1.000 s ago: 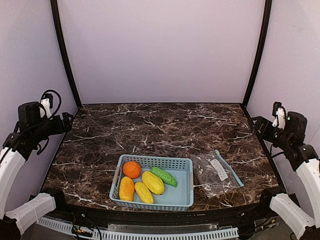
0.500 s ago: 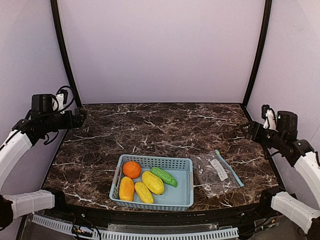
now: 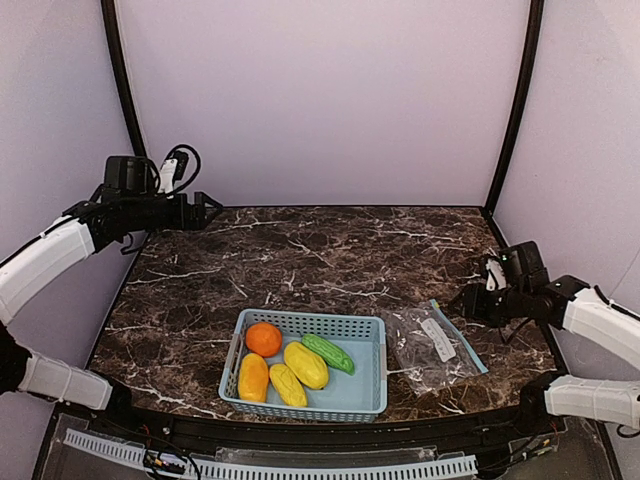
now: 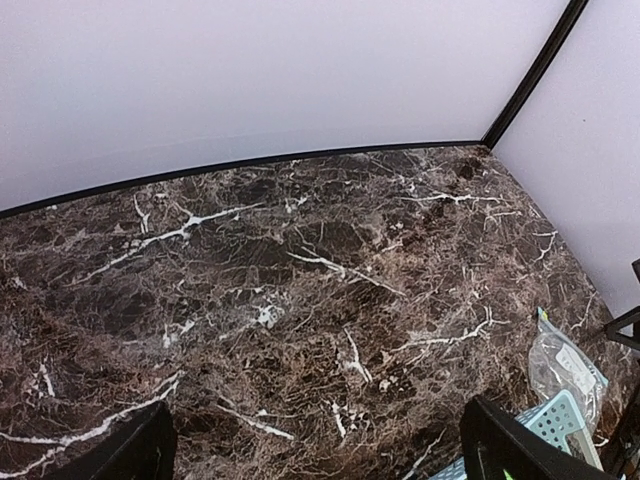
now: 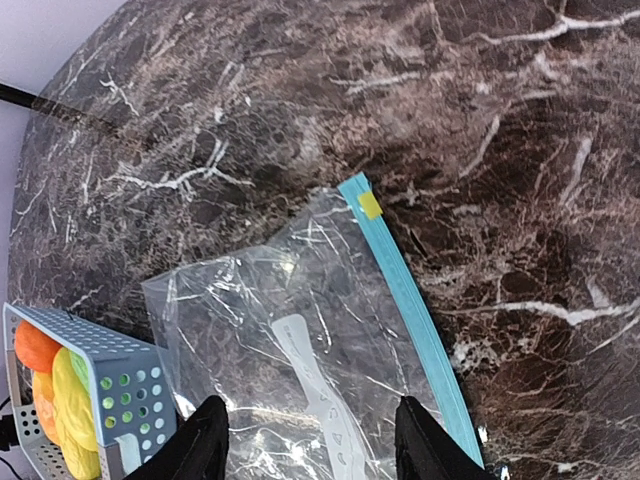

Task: Place the food in the zip-top bag and seal the zipper
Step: Pick up the zipper food storage bag from the corner of the board.

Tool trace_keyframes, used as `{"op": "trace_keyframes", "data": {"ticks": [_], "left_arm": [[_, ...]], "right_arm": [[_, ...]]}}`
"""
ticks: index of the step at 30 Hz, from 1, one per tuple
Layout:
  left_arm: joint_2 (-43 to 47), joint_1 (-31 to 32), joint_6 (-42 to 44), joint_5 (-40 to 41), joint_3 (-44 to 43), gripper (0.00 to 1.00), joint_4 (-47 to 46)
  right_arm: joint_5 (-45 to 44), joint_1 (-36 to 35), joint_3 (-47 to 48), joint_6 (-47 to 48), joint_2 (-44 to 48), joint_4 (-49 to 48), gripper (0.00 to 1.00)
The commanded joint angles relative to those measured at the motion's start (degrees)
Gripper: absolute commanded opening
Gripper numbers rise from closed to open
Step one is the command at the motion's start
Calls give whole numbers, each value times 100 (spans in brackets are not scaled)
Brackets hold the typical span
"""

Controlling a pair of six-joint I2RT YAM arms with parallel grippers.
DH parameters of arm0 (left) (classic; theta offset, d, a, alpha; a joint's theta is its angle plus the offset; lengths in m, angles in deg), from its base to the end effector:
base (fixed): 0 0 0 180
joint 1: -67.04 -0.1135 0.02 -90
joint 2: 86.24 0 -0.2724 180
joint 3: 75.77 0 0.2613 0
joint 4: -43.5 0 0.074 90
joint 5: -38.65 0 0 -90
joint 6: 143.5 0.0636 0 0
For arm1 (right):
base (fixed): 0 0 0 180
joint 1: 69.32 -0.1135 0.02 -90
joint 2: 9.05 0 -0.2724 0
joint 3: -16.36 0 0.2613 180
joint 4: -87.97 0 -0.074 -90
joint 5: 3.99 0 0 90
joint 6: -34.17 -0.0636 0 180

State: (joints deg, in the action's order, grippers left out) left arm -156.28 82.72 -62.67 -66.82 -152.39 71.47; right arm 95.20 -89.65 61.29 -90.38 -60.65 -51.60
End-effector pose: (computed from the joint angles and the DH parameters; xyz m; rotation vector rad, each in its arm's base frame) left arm 0.2964 -0.1008 0.3501 0.2928 1.9477 -0.5481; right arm 0.1872 0.0802 0.1964 0.2289 2.4667 0.6249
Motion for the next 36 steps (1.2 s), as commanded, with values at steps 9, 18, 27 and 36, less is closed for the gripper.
{"op": "trace_keyframes", "data": {"ticks": [9,18,27,36], "left_arm": [[394,14,109,-203,472,100,-194],[342,14,69,-313,482,100,-211],[385,18,81,-297,507,100,-237],[406,14,70,-263,523,100,-239]], "right_arm": [[-777,-203,-496,-679,-432,219,44],[-576,-412,-358,-61,-1070,-23,33],[265,-776,-470,145,-1140,-745,39],[-421,-1248,-182,67,-1221,-446,53]]}}
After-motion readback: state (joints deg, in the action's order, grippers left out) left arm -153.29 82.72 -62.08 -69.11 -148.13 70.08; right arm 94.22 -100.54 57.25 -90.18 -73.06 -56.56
